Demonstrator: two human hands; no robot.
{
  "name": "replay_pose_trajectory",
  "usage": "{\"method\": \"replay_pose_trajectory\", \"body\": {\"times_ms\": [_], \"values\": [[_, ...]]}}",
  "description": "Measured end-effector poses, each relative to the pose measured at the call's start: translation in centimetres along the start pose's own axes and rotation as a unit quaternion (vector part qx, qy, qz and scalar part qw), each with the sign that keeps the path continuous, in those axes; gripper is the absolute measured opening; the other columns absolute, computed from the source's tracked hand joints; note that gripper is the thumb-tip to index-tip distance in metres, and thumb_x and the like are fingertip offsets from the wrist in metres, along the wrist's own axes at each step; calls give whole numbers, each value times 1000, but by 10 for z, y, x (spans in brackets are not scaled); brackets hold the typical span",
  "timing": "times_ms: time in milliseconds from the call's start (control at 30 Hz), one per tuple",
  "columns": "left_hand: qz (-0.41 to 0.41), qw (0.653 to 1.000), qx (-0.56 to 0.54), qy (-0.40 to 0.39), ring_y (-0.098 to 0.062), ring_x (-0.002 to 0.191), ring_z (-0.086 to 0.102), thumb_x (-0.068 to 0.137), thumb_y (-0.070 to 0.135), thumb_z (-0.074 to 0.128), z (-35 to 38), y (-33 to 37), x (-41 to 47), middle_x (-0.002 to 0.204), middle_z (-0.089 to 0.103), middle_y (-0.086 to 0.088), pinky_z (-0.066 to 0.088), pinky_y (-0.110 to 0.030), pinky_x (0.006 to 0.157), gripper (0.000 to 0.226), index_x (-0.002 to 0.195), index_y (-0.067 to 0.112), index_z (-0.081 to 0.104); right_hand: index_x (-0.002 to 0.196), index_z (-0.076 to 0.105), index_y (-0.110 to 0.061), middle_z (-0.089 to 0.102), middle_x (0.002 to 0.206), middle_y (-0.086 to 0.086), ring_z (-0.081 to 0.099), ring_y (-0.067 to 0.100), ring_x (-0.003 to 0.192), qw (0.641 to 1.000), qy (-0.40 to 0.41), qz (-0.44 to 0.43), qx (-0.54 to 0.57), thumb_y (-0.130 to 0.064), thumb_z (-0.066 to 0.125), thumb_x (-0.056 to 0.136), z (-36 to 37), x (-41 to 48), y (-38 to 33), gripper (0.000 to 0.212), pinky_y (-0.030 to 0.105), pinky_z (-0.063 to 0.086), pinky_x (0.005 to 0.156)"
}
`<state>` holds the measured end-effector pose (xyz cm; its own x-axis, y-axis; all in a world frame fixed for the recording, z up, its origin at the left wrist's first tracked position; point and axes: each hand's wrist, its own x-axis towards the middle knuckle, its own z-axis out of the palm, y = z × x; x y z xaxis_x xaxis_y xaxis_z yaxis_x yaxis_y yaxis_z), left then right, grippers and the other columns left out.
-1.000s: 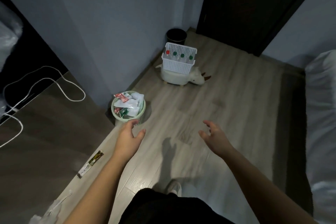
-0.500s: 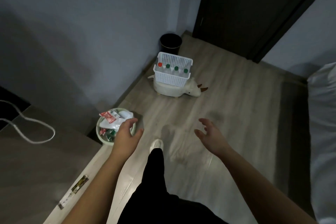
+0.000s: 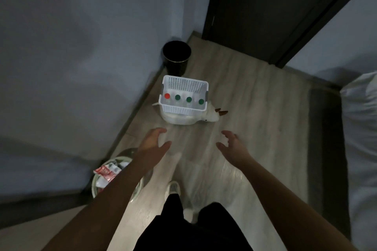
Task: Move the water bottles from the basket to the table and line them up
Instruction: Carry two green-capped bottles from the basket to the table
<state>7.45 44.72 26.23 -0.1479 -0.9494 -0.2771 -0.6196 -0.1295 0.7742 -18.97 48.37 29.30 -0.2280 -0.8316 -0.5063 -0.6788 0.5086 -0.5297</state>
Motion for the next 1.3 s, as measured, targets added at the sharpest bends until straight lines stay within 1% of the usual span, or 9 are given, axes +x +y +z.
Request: {"method": "replay_pose_trajectory", "body": {"times_ms": [167,300,533,667,767,933,1067,1200,1300], "values": [[23,999,25,-25,-18,115,52,87,21,68,11,19,62,126,53,-4,35,-22,95,41,125,11,54,144,37,-16,41,144,11,55,21,110,1000,-21,10,-15,-27,58,94,-18,57,-12,55,22,36,85],[6,999,28,-36,-18,115,52,88,24,66,29,30,112,127,52,-3,36,-22,92,41,126,13,52,143,37,-15,42,141,13,52,27,121,999,-39,-3,-17,-25,59,93,-34,115,-18,55,24,36,90],[-87,995,28,-27,-20,121,50,90,23,64,70,36,198,131,52,-5,31,-19,93,44,130,10,50,142,38,-14,45,138,15,50,27,122,990,-127,-27,-57,-22,63,90,-53,235,-24,58,25,35,96],[-156,987,11,-28,-21,120,50,88,23,66,99,27,232,133,50,-7,39,-28,99,48,131,12,49,144,33,-16,39,142,12,49,25,124,972,-207,-35,-101,-25,58,92,-47,301,-15,58,26,36,95],[-172,984,38,-26,-23,123,50,87,22,67,121,13,262,138,48,-9,39,-28,98,53,136,12,47,146,29,-18,39,143,11,47,24,125,960,-242,-44,-130,-23,57,92,-30,351,-2,61,26,37,94],[-188,981,39,-21,-26,122,50,86,19,67,159,-20,318,144,40,-10,42,-29,92,69,146,15,33,146,28,-18,39,142,12,48,25,125,963,-240,-38,-116,-21,61,90,13,420,28,65,27,40,93],[-164,984,43,-50,-18,111,55,85,16,68,194,-53,358,145,36,-4,42,-22,85,70,146,20,32,147,28,-17,39,142,9,49,21,125,968,-219,-94,-80,-12,70,84,54,458,60,75,22,41,97],[-130,988,31,-82,-18,104,57,82,8,69,221,-77,388,136,40,-6,51,-31,90,68,142,15,39,138,41,-19,49,127,7,60,20,104,971,-193,-130,-58,-12,74,82,82,483,77,66,30,55,88],[-110,990,54,-68,-13,98,56,80,4,70,231,-87,401,128,40,-5,52,-32,87,59,134,14,48,126,51,-15,58,111,9,65,22,91,961,-165,-203,-91,-18,77,79,99,489,85,53,30,58,79]]}}
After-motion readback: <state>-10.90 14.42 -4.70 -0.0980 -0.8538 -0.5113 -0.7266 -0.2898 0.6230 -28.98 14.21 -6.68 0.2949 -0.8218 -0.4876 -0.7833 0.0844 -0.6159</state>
